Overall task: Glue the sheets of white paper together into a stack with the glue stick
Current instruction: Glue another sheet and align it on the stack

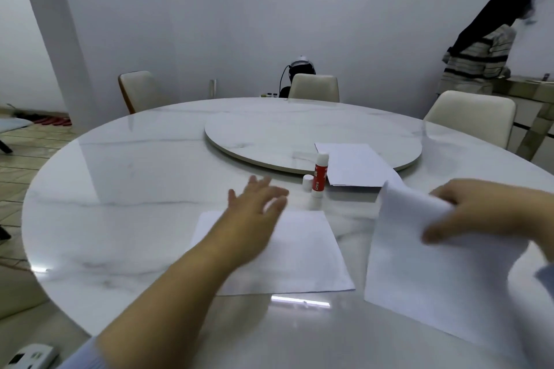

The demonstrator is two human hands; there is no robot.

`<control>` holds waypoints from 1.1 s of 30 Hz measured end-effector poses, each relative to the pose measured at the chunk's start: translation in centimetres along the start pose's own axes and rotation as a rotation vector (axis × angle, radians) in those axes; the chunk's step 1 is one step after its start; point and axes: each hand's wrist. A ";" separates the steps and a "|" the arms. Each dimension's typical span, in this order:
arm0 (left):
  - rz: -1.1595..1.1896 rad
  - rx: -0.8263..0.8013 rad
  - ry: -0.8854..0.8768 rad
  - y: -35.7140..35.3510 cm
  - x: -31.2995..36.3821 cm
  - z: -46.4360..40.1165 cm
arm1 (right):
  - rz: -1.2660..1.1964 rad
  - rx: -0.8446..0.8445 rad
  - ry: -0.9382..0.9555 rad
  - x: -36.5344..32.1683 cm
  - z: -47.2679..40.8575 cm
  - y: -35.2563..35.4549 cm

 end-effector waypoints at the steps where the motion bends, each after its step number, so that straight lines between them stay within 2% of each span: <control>1: 0.163 0.115 -0.009 1.0 0.0 0.9 | -0.171 0.000 0.081 0.3 1.2 0.8; 3: 0.533 0.289 -0.059 2.5 0.1 3.4 | -0.540 0.018 0.278 0.3 3.1 1.9; 5: 0.903 0.315 -0.120 3.0 -0.1 5.8 | -0.855 0.068 0.517 -1.4 4.1 1.8; 7: 1.137 0.193 -0.146 3.0 -0.3 7.9 | -1.013 0.041 0.696 -4.6 4.2 0.5; 9: 1.179 0.011 -0.174 3.3 0.0 9.0 | -1.125 -0.068 0.735 -7.9 3.6 -1.6; 11: 1.164 -0.110 -0.185 3.8 0.3 9.5 | -1.217 -0.151 0.662 -10.7 2.8 -3.7; 13: 1.110 -0.136 -0.163 4.4 0.7 9.7 | -1.266 -0.155 0.563 -12.6 2.1 -5.7; 18: 0.806 0.096 0.104 5.5 0.0 9.1 | -1.382 -0.059 0.423 -14.0 0.5 -8.3; 22: 0.526 0.210 0.147 6.0 -1.2 8.6 | -1.498 -0.020 0.564 -12.5 -0.3 -7.9; 25: 0.423 0.190 0.183 6.4 -2.5 8.6 | -1.245 0.092 0.563 -10.9 -0.5 -8.1; 28: 0.341 0.140 0.245 6.1 -3.6 8.6 | -1.019 0.084 0.599 -9.9 -0.8 -9.2; 31: 0.283 0.130 0.272 5.3 -4.2 8.5 | -0.854 0.100 0.510 -9.2 -1.3 -10.4; 33: 0.242 0.112 0.280 5.2 -4.7 8.5 | -0.830 0.102 0.439 -9.0 -1.7 -11.0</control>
Point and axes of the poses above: each hand's wrist, its own z-axis away from the middle knuckle, its own y-axis out of the back of the hand, x = y × z, and after that the axes turned 12 degrees about -x, right-handed
